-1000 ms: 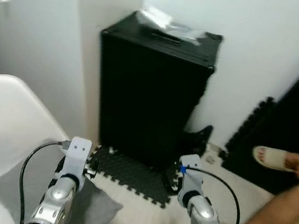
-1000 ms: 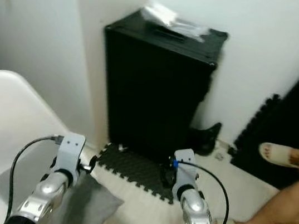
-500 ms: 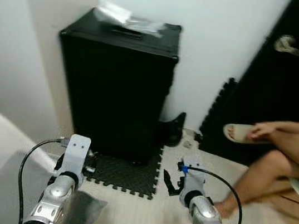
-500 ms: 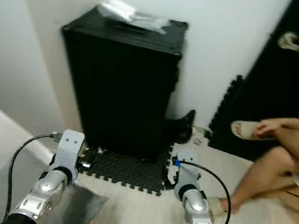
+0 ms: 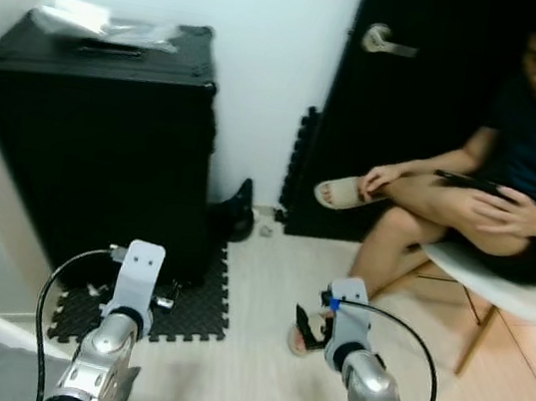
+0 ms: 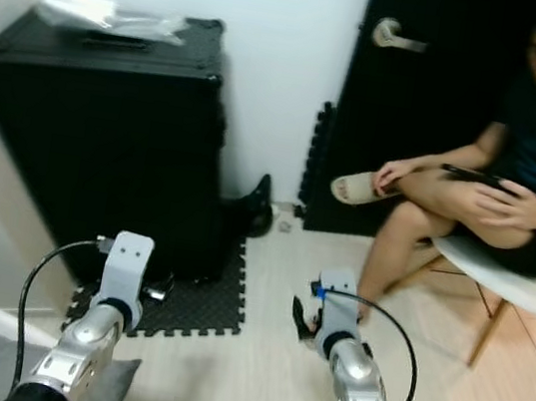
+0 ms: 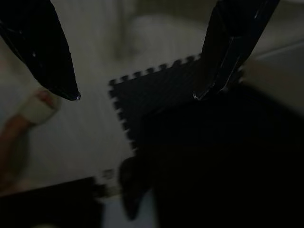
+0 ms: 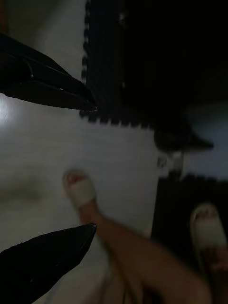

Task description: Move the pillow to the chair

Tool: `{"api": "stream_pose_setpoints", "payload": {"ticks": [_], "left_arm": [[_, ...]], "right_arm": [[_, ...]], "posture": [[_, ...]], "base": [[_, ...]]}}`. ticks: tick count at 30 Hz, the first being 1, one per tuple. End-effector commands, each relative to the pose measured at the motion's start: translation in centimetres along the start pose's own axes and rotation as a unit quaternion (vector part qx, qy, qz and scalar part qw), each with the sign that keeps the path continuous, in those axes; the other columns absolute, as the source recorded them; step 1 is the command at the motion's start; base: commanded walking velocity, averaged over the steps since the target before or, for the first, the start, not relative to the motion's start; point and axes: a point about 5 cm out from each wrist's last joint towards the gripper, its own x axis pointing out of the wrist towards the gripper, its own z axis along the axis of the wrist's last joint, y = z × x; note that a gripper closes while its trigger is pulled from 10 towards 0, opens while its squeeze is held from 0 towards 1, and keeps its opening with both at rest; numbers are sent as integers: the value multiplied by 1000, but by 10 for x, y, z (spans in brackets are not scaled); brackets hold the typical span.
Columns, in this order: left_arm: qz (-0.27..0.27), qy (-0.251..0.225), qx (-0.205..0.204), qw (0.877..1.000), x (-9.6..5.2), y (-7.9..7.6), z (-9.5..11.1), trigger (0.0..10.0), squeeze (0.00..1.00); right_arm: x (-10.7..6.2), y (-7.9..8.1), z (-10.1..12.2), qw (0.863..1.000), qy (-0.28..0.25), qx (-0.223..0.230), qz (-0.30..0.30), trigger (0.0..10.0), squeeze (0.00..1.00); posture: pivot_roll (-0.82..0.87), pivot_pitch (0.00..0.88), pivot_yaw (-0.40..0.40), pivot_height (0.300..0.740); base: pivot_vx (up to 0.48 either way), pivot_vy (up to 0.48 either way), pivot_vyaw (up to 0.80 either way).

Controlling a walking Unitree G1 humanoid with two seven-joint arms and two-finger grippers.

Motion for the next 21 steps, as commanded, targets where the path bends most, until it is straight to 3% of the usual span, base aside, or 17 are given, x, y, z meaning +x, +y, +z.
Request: {"api": "stream_pose_setpoints", "payload": {"ticks": [1, 12, 21], "left_arm": [[1, 13, 2, 1000, -2, 1, -6, 10000, 0], [8, 11, 0, 1000, -1, 8, -4, 10000, 0], [9, 10, 1, 1000, 1, 3, -2, 10000, 0]], "right_arm": [[-2, 1, -6, 1000, 10, 9, -3, 10000, 0], [1, 2, -3, 1000, 9, 7, -9, 10000, 0], [2, -8, 4, 999, -2, 13, -47, 10000, 0]], "posture": [[19, 76, -15, 740], [31, 72, -20, 740], [25, 74, -15, 740]], "base": [[0, 0, -800], [0, 0, -800], [0, 0, -800]]}}
